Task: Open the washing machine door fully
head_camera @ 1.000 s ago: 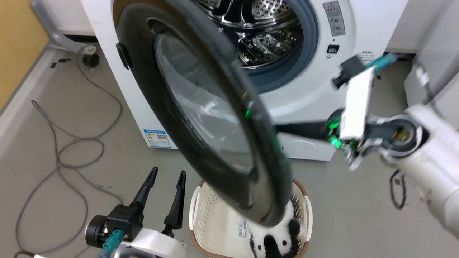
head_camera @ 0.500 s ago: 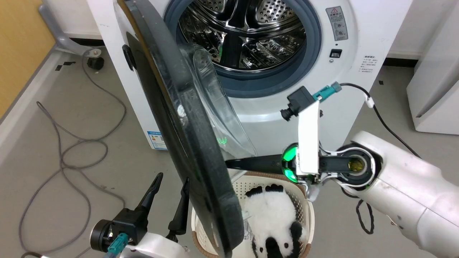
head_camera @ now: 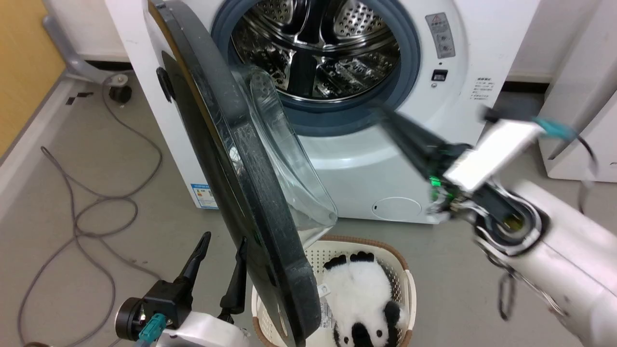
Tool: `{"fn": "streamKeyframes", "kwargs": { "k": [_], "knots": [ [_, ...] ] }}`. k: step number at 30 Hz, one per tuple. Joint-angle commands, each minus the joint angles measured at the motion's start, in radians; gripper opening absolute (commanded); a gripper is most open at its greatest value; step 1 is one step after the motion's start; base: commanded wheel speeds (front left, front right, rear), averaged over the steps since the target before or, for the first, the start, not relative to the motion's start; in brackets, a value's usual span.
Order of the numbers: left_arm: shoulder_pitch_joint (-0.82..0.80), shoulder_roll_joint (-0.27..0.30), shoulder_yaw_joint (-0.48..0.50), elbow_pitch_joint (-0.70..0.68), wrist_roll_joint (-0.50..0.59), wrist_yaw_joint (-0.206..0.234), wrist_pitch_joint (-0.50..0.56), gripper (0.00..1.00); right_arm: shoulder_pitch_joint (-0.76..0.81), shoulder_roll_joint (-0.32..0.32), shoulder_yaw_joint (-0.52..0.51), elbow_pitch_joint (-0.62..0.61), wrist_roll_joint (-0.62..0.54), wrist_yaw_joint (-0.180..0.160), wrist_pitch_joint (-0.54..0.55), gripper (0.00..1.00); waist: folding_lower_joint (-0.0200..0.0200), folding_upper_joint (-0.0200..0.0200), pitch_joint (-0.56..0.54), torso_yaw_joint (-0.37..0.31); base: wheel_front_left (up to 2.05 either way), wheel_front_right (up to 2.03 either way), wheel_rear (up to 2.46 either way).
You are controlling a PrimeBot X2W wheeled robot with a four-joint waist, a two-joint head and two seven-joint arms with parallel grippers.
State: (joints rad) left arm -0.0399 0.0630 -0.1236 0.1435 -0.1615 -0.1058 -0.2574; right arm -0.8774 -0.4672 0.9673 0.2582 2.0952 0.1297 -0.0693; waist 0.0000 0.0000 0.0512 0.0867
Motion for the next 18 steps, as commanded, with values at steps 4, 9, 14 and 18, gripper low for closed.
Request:
{"fn": "streamKeyframes", "kwargs": {
  "k": [4, 9, 14, 18],
  "knots": [
    [0.017, -0.001, 0.0, 0.002, -0.005, 0.008, -0.004, 1.0, 0.129, -0.048, -0.051, -0.003, 0.012, 0.001, -0.149, 1.0, 0.0, 0.0, -0.011, -0.012, 0.0, 0.0, 0.0],
    [0.02, -0.002, 0.008, 0.0, -0.007, 0.016, -0.004, 1.0, 0.303, -0.08, -0.181, -0.02, -0.029, 0.001, -0.191, 1.0, 0.0, 0.0, -0.022, -0.032, 0.0, 0.0, 0.0],
    [0.035, -0.003, 0.015, 0.003, -0.006, 0.022, -0.004, 1.0, 0.514, -0.032, -0.418, -0.003, -0.211, 0.001, -0.192, 1.0, 0.0, 0.0, -0.042, -0.045, 0.0, 0.0, 0.0],
    [0.042, -0.002, 0.021, 0.006, -0.004, 0.025, -0.004, 1.0, 0.65, 0.027, -0.581, 0.031, -0.482, 0.001, -0.192, 1.0, 0.0, 0.0, -0.052, -0.052, 0.0, 0.0, 0.0]
  ]
}}
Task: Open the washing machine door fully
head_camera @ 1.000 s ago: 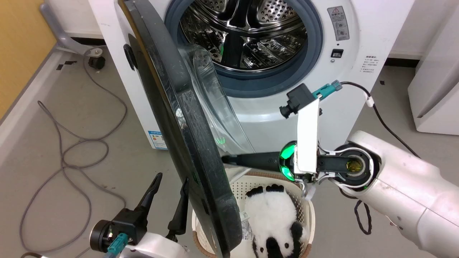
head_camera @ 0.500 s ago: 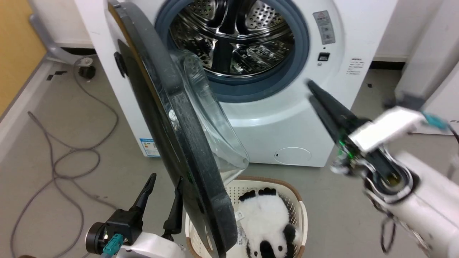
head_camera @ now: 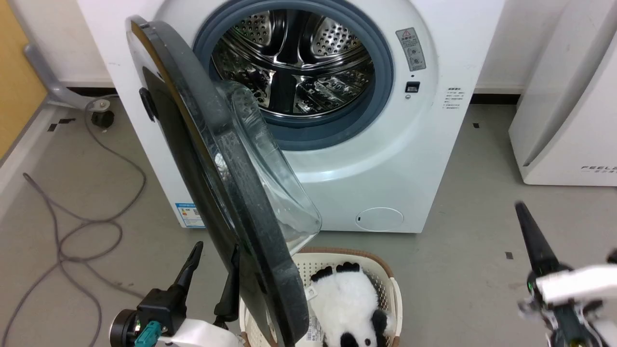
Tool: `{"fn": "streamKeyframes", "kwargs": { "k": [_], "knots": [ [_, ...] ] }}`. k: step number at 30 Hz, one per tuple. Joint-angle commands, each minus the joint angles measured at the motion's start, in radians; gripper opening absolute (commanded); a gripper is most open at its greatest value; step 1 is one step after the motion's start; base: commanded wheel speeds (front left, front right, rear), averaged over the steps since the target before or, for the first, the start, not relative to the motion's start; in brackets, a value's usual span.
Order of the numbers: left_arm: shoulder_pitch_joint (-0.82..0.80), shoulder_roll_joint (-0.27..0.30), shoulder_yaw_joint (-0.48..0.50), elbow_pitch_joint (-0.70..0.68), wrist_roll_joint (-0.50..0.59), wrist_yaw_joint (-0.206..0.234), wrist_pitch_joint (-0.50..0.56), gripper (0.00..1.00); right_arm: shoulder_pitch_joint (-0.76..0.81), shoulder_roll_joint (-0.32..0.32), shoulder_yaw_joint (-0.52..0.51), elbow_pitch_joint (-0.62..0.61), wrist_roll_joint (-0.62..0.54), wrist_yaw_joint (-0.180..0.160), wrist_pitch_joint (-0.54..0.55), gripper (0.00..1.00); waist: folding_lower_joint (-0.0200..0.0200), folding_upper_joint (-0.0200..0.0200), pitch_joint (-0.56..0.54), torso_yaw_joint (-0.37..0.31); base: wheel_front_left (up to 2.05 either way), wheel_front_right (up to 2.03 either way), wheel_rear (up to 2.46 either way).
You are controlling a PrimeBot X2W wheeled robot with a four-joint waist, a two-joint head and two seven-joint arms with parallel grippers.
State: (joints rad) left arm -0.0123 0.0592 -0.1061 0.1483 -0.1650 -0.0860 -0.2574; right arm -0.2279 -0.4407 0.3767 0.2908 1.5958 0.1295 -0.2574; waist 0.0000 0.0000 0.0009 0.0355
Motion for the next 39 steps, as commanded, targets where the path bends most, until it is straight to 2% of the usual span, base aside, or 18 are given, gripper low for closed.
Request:
{"fn": "streamKeyframes", "kwargs": {
  "k": [1, 4, 7, 12, 14, 16, 20, 26, 36, 37, 38, 39],
  "knots": [
    [0.016, 0.002, 0.005, 0.002, 0.0, 0.007, -0.004, 1.0, 0.028, 0.025, -0.031, 0.004, -0.057, 0.001, -0.004, 1.0, 0.0, 0.0, -0.003, -0.003, 0.0, 0.0, 0.0],
    [0.019, 0.004, 0.013, 0.006, -0.001, 0.01, -0.004, 1.0, 0.106, 0.102, -0.157, 0.001, -0.285, 0.001, -0.004, 1.0, 0.0, 0.0, -0.006, -0.005, 0.0, 0.0, 0.0],
    [0.019, 0.005, 0.02, 0.006, -0.002, 0.013, -0.004, 1.0, 0.171, 0.168, -0.276, -0.018, -0.56, 0.001, -0.004, 1.0, 0.0, 0.0, -0.006, -0.006, 0.0, 0.0, 0.0],
    [0.019, 0.007, 0.029, 0.006, -0.003, 0.015, -0.004, 1.0, 0.251, 0.304, -0.441, -0.123, -0.993, 0.001, -0.003, 1.0, 0.0, 0.0, -0.002, -0.006, 0.0, 0.0, 0.0],
    [0.019, 0.008, 0.031, 0.008, -0.002, 0.015, -0.004, 1.0, 0.272, 0.345, -0.482, -0.192, -1.132, 0.001, 0.014, 1.0, 0.0, 0.0, -0.001, -0.007, 0.0, 0.0, 0.0],
    [0.021, 0.009, 0.033, 0.009, -0.001, 0.015, -0.004, 1.0, 0.291, 0.374, -0.498, -0.271, -1.223, 0.001, 0.042, 1.0, 0.0, 0.0, -0.001, -0.008, 0.0, 0.0, 0.0],
    [0.023, 0.011, 0.034, 0.011, 0.001, 0.014, -0.004, 1.0, 0.337, 0.389, -0.487, -0.4, -1.396, 0.001, 0.097, 1.0, 0.0, 0.0, -0.002, -0.008, 0.0, 0.0, 0.0],
    [0.024, 0.011, 0.03, 0.019, 0.003, 0.012, -0.004, 1.0, 0.405, 0.39, -0.439, -0.452, -1.492, 0.001, 0.164, 1.0, 0.0, 0.0, -0.006, -0.005, 0.0, 0.0, 0.0],
    [0.03, 0.013, 0.022, 0.031, 0.007, 0.009, -0.004, 1.0, 0.423, 0.39, -0.422, -0.422, -1.514, 0.001, 0.177, 1.0, 0.0, 0.0, -0.012, -0.003, 0.0, 0.0, 0.0],
    [0.03, 0.013, 0.022, 0.033, 0.006, 0.009, -0.004, 0.76, 0.422, 0.39, -0.422, -0.421, -1.516, 0.001, 0.178, 1.0, 0.0, 0.0, -0.012, -0.003, 0.0, 0.0, 0.0],
    [0.03, 0.013, 0.022, 0.033, 0.006, 0.009, -0.004, 0.76, 0.422, 0.39, -0.422, -0.421, -1.516, 0.001, 0.178, 1.0, 0.0, 0.0, -0.012, -0.003, 0.0, 0.0, 0.0],
    [0.029, 0.013, 0.022, 0.034, 0.005, 0.009, -0.004, 0.43, 0.421, 0.39, -0.422, -0.419, -1.515, 0.001, 0.18, 1.0, 0.0, 0.0, -0.012, -0.003, 0.0, 0.0, 0.0]
  ]
}}
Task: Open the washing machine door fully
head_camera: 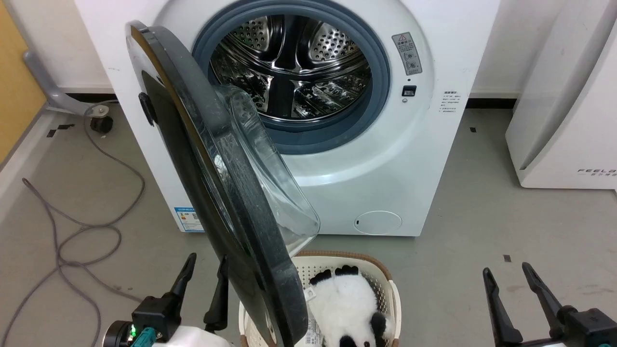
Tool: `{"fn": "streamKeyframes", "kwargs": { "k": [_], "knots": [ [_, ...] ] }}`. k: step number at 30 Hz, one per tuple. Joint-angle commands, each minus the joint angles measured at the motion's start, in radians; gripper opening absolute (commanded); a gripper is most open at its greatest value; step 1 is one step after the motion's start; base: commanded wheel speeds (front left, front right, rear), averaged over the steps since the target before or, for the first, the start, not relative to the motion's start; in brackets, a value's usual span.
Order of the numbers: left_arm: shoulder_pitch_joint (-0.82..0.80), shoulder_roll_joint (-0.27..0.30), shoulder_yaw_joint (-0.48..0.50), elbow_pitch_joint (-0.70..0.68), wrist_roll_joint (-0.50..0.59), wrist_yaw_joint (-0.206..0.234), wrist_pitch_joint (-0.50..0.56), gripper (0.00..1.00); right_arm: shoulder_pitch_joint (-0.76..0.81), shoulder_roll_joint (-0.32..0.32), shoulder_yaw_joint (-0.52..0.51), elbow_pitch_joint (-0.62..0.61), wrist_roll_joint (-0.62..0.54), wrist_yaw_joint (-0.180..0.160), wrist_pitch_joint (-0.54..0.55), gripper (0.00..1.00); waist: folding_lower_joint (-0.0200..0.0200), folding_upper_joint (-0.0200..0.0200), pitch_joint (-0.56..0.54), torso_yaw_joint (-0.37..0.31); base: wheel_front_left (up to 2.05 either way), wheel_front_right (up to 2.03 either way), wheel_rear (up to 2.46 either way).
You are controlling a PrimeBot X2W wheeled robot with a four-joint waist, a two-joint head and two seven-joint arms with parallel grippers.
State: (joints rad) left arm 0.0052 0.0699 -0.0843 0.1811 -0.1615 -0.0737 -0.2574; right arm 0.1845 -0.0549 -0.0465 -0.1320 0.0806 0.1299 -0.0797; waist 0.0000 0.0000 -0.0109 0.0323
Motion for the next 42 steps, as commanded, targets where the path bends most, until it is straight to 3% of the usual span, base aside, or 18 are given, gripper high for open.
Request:
{"fn": "streamKeyframes", "kwargs": {
  "k": [1, 8, 15, 21, 30, 36, 42],
  "knots": [
    [0.01, 0.002, 0.0, 0.003, 0.0, -0.004, -0.004, 0.0, 0.006, 0.005, 0.0, 0.005, 0.003, 0.001, 0.003, 1.0, 0.0, 0.0, 0.001, 0.0, 0.0, 0.0, 0.0],
    [0.011, 0.004, 0.005, -0.008, -0.009, -0.002, -0.004, 0.0, 0.004, 0.005, -0.002, 0.012, 0.021, 0.001, 0.003, 1.0, 0.0, 0.0, -0.004, -0.004, 0.0, 0.0, 0.0],
    [-0.005, 0.021, 0.031, -0.074, -0.034, 0.016, 0.063, 0.0, 0.005, 0.005, -0.002, 0.013, 0.033, 0.001, 0.002, 1.0, 0.0, 0.0, -0.006, -0.003, 0.0, 0.0, 0.0],
    [-0.037, 0.055, 0.059, -0.198, -0.033, 0.036, 0.102, 0.0, 0.006, 0.005, -0.007, 0.014, 0.042, 0.001, -0.006, 1.0, 0.0, 0.0, -0.003, 0.0, 0.0, 0.0, 0.0],
    [-0.126, 0.089, 0.08, -0.466, -0.014, 0.05, 0.075, 0.0, 0.002, 0.005, -0.002, 0.019, 0.05, 0.001, -0.012, 1.0, 0.0, 0.0, 0.001, 0.003, 0.0, 0.0, 0.0],
    [-0.197, 0.091, 0.032, -0.628, -0.006, 0.027, 0.068, 0.0, -0.001, 0.005, -0.004, 0.018, 0.051, 0.001, -0.016, 1.0, 0.0, 0.0, 0.004, 0.003, 0.0, 0.0, 0.0],
    [-0.267, 0.09, -0.096, -0.729, -0.012, -0.017, 0.114, 0.0, 0.0, 0.005, -0.01, 0.016, 0.055, 0.001, -0.016, 1.0, 0.0, 0.0, 0.008, 0.008, 0.0, 0.0, 0.0]
  ]
}}
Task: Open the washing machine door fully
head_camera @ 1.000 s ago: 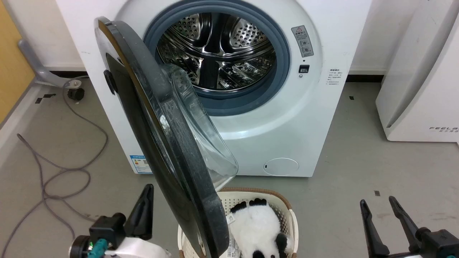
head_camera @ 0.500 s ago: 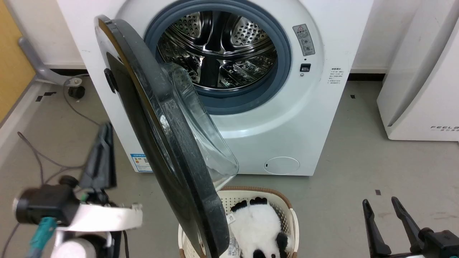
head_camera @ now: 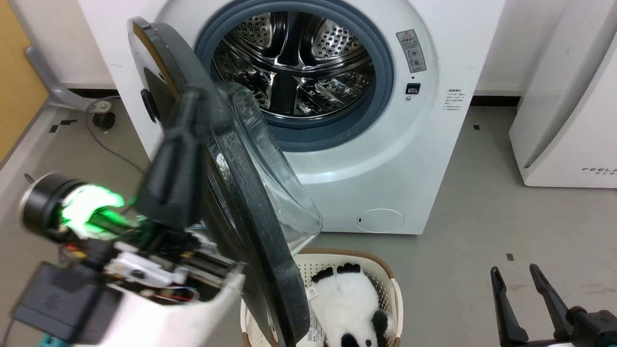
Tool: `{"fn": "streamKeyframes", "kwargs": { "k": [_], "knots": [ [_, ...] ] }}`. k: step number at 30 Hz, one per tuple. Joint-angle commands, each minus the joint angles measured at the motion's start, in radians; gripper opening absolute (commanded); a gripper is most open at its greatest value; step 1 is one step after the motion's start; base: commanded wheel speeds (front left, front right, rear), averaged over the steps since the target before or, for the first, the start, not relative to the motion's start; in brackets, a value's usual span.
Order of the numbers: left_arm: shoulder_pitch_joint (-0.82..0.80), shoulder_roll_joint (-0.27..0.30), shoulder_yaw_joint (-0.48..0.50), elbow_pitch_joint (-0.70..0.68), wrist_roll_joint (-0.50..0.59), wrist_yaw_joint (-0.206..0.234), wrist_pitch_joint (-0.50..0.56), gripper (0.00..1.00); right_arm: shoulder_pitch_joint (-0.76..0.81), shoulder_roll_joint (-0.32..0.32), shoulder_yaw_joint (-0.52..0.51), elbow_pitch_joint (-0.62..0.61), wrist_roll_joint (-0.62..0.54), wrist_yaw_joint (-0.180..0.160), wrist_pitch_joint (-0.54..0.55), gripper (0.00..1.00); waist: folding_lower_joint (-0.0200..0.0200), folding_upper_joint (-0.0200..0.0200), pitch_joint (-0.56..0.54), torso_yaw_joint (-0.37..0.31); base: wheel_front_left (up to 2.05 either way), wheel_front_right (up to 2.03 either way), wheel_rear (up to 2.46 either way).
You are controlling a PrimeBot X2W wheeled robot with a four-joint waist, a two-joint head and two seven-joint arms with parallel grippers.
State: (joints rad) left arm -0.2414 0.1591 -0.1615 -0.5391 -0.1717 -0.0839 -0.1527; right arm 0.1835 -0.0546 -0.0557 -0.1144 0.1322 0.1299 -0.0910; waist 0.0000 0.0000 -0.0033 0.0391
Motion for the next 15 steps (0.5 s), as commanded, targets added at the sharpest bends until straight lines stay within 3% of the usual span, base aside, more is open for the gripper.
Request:
{"fn": "streamKeyframes", "kwargs": {
  "k": [1, 9, 15],
  "knots": [
    [-0.033, 0.003, -0.045, -0.018, -0.002, -0.013, 0.023, 0.0, 0.0, 0.004, -0.001, -0.002, 0.003, 0.001, -0.004, 1.0, 0.0, 0.0, 0.0, 0.001, 0.0, 0.0, 0.0],
    [-0.052, -0.006, -0.275, -0.017, -0.059, -0.037, 0.173, 0.0, 0.003, 0.004, -0.004, -0.007, 0.003, 0.001, 0.006, 1.0, 0.0, 0.0, -0.002, -0.004, 0.0, 0.0, 0.0],
    [0.046, -0.011, -0.375, 0.025, -0.124, -0.025, 0.3, 0.0, 0.011, 0.004, -0.004, 0.001, 0.012, 0.001, 0.006, 1.0, 0.0, 0.0, -0.003, -0.014, 0.0, 0.0, 0.0]
  ]
}}
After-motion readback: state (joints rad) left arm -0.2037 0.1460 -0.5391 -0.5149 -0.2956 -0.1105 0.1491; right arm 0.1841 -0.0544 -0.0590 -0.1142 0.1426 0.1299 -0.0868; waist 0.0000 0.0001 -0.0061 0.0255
